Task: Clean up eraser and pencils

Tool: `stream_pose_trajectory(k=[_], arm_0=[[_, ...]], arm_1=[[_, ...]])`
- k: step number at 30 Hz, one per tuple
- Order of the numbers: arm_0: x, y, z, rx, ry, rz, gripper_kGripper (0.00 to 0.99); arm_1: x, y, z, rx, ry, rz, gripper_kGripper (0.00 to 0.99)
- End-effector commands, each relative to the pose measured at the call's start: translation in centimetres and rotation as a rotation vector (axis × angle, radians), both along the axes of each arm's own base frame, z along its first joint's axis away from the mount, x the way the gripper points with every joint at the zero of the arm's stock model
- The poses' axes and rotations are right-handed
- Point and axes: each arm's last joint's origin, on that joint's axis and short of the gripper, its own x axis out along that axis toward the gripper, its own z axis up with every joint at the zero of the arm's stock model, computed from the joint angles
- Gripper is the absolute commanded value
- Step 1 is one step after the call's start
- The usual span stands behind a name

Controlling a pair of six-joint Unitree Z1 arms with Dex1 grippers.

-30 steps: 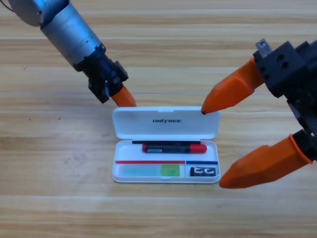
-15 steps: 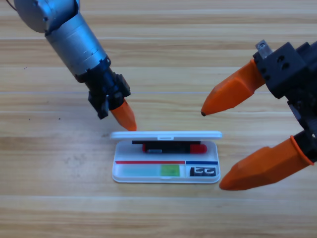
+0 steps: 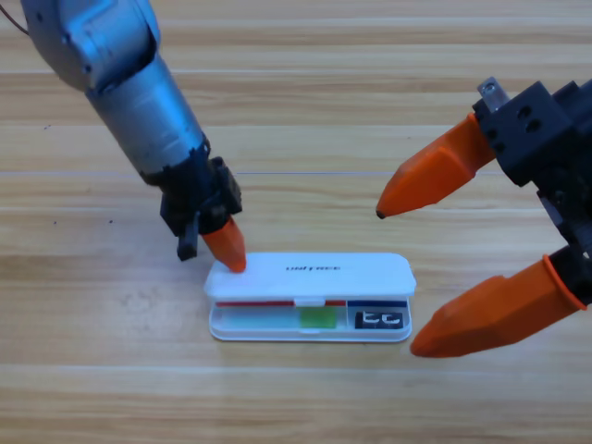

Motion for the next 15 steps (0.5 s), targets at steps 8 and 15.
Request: stream_pose_trajectory(k=[8, 15], arm_0=[[-2.4, -3.1, -2.3, 0.082, -0.06, -0.033, 0.0], [-2.7, -4.0, -3.2, 0.093, -0.061, -0.051, 0.0]], arm_1=[[-0.9, -0.6, -0.2, 0.016, 0.017, 0.022, 0.971], [-0.9, -0.6, -0.2, 0.016, 0.018, 0.021, 0.971]])
